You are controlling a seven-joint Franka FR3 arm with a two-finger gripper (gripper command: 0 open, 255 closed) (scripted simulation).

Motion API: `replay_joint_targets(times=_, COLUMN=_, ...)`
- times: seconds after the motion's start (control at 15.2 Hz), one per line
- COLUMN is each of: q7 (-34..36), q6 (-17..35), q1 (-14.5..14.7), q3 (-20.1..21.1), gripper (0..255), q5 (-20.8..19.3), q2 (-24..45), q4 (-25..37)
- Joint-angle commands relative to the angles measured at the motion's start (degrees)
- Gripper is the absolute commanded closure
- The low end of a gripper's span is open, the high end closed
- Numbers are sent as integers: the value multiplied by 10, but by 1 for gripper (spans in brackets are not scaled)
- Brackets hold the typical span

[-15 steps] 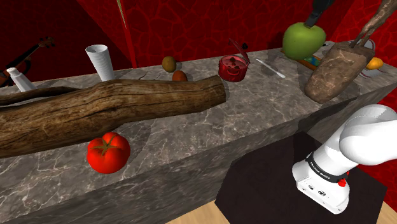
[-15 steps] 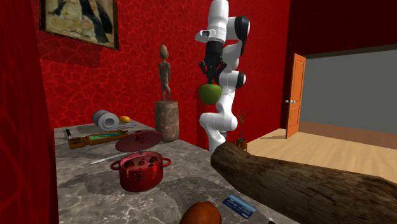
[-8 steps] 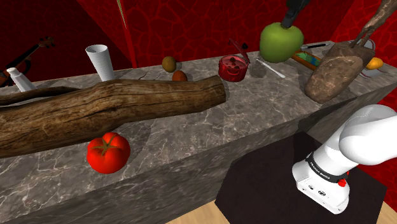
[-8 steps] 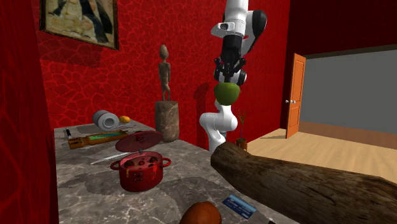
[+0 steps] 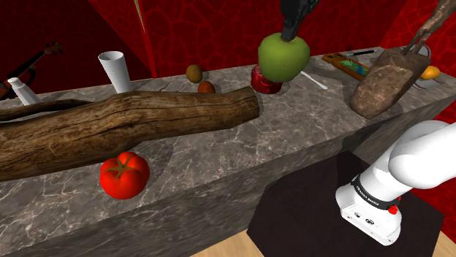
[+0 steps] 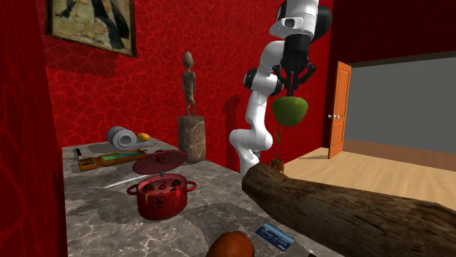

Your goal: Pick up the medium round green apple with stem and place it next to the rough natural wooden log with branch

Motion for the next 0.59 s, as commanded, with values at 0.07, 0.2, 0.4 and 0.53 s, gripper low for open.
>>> replay_joint_targets(times=0.07, q7=52, q6=-11, q1=-8, q3=56, gripper=255, q5=-24, q2=64, q4=71)
replay_joint_targets(times=0.2, q7=86, q6=-15, q1=-9, q3=92, gripper=255, q5=-46, q2=106, q4=108)
replay_joint_targets(times=0.4, q7=79, q6=12, q1=-6, q3=82, gripper=255, q5=-35, q2=87, q4=66)
replay_joint_targets(times=0.53, q7=75, q6=29, q1=-4, q3=78, gripper=255, q5=-29, q2=76, q4=40)
